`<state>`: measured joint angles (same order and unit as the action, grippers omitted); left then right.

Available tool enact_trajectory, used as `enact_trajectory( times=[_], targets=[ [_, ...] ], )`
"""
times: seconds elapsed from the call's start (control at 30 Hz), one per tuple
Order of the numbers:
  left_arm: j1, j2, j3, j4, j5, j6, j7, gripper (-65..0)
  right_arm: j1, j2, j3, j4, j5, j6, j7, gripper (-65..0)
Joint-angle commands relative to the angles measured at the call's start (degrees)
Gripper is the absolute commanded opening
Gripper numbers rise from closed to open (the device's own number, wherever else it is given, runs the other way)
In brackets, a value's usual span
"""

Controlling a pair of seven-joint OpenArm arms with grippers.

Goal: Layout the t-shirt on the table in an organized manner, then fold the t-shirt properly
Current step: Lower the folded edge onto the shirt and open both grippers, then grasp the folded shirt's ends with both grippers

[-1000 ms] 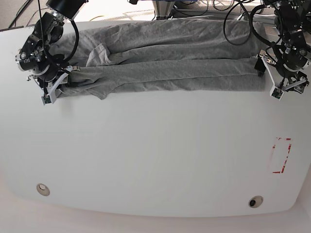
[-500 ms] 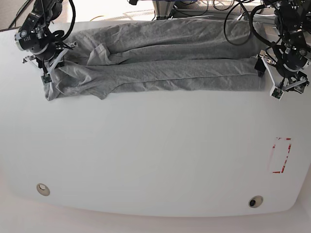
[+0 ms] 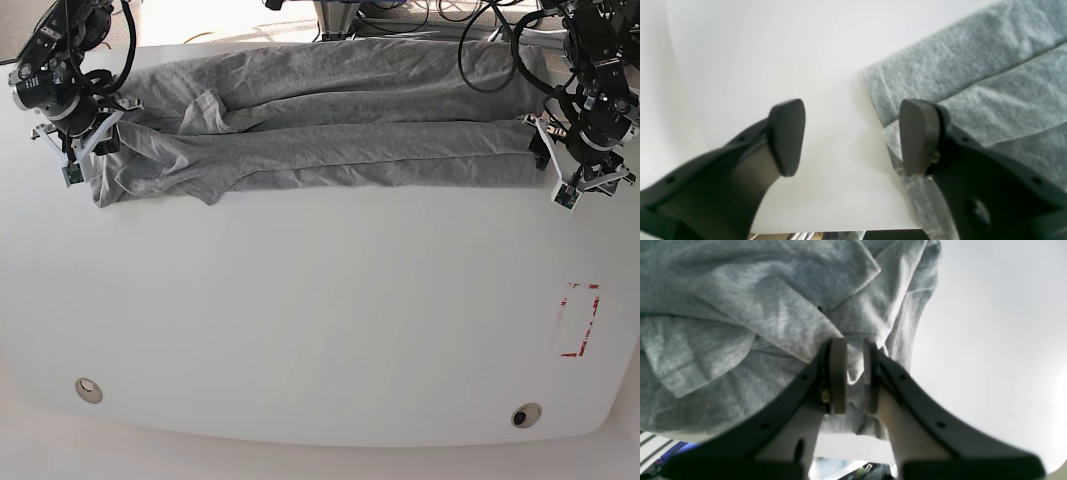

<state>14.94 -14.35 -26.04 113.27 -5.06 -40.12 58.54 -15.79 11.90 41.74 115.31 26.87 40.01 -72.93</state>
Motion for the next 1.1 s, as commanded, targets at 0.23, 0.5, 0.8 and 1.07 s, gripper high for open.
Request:
enact_trajectory(
  times=[0.23,0.5,0.8,1.07],
  targets=[
    [2.60,2.96,-0.20,0.53,0.00,0.12,-0.74,-45.8,5.02,-1.48,-1.96,-1.59,0.07,-0.01,1.23,-56.8],
    [6.12,6.31,0.86,0.09,0.53,0.12,-0.74,-58.2,3.88,-1.75,-6.44,-5.64,-3.27,-0.01,4.75,-57.1],
    [6.91,5.60,4.02,-5.71,0.62,0.12,-0.83,-58.2,3.79,-1.75,-8.02,-15.48,-8.63,-0.01,11.69,-57.1],
    [1.98,2.52,7.19,-15.30,0.53,0.12,-4.52,-58.2,4.93,0.27,-8.11,-24.98,-10.04,-0.01,17.76,-57.1]
  ],
)
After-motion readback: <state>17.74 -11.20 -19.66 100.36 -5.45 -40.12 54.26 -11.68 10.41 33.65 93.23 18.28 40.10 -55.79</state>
